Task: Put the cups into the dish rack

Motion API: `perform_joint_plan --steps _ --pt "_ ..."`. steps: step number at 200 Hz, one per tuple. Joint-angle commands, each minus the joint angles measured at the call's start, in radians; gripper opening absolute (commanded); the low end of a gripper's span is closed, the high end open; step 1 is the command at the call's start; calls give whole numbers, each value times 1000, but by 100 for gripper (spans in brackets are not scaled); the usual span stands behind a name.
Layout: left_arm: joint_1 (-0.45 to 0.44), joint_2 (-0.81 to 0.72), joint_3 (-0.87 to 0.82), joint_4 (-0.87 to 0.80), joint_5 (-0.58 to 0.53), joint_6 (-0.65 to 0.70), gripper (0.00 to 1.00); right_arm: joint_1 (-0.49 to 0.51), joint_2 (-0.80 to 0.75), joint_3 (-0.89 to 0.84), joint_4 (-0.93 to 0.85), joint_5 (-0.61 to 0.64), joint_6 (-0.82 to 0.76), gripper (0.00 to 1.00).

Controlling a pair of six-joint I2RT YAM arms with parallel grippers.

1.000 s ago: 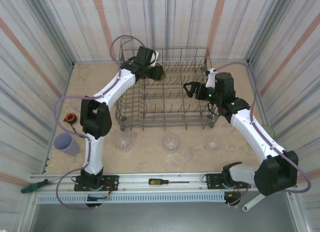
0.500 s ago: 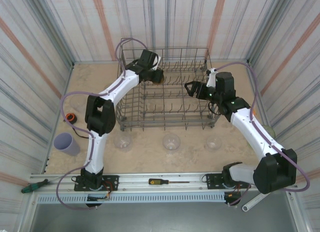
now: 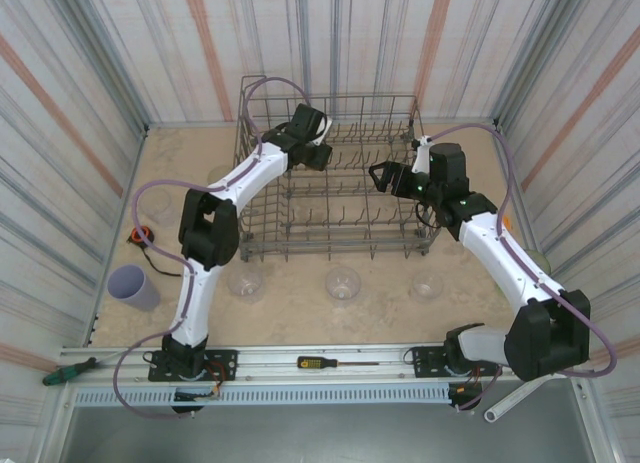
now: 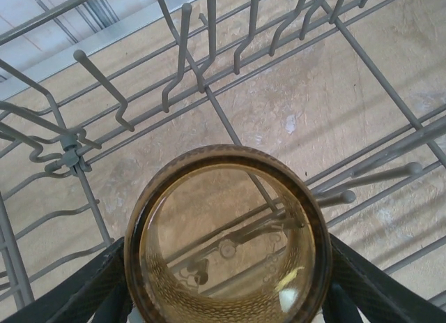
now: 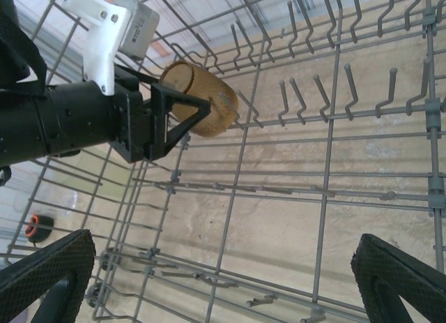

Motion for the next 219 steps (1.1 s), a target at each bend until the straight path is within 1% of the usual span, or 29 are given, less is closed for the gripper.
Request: perform_joint_plan --steps 1,29,40,53,66,72,108,132,152,179,206,219 --pt "-2 40 28 -25 -37 31 39 -6 9 28 11 -13 -25 99" --pt "-2 58 29 -31 -51 31 42 -6 16 29 14 -17 -22 99" --pt "-1 60 26 -33 -70 29 48 -6 16 28 14 -18 -21 99" --pt "-2 60 24 -35 -87 26 53 -6 17 31 14 -18 -21 99" --pt "-1 57 19 -33 -91 26 62 -6 17 33 16 -21 -17 99" --pt "-2 53 15 -33 -91 26 65 -6 17 33 17 -22 -16 99" --pt "-3 13 -19 -6 -122 29 64 -6 21 34 22 -30 -6 99" --pt "-3 12 -10 -24 -152 53 63 -6 22 33 27 -32 -4 99" --pt "-23 23 -3 -33 -212 89 62 -6 29 37 32 -38 -1 99" --pt "-29 63 38 -82 -200 77 62 -6 39 48 27 -45 -1 99" --pt "-31 74 46 -105 -193 44 65 -6 40 58 22 -52 -1 99" --pt "-31 70 46 -107 -195 34 75 -6 37 60 17 -50 -1 99"
